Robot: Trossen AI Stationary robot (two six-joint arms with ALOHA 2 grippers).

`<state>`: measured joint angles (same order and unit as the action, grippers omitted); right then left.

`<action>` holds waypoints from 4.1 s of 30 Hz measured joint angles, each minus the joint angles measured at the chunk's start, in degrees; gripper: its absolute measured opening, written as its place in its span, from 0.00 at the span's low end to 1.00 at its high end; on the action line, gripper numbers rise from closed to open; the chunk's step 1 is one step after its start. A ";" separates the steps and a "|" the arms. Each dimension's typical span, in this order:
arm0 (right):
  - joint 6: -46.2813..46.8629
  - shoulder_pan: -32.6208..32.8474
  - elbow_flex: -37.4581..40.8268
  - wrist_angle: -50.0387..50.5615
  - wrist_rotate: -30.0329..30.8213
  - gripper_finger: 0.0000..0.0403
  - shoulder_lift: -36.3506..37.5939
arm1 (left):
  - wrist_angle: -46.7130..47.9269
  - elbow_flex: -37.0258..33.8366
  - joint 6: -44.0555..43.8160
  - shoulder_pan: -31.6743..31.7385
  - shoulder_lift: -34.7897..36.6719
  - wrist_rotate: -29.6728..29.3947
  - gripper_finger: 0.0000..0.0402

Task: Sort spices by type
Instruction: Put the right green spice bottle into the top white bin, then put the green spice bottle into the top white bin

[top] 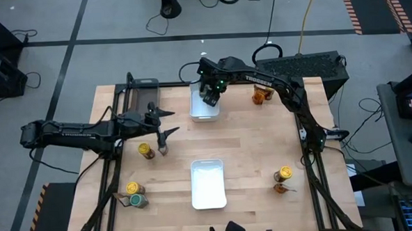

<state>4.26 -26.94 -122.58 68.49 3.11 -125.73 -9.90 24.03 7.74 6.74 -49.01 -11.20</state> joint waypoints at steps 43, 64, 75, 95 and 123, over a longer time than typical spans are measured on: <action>-2.04 0.47 -7.91 4.38 -0.18 0.62 -2.71 | 0.19 0.00 0.01 0.00 0.00 0.27 0.77; -13.01 23.49 -2.99 1.55 -2.07 0.62 9.37 | 29.95 13.68 -23.41 -9.01 0.07 17.18 0.76; -12.03 28.80 27.82 -27.29 -1.93 0.62 24.34 | 50.61 30.97 -45.77 -33.12 -2.95 8.37 0.73; -12.51 32.64 37.16 -44.35 -1.64 0.62 30.97 | 66.26 40.46 -52.90 -47.71 -25.89 14.19 0.73; -14.43 31.54 37.16 -43.80 -1.40 0.62 30.93 | 68.31 41.18 -14.31 -52.06 -31.34 18.30 0.73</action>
<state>-10.17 4.60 -85.43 24.69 1.72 -94.80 58.41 65.21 -6.57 -45.32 -80.35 7.10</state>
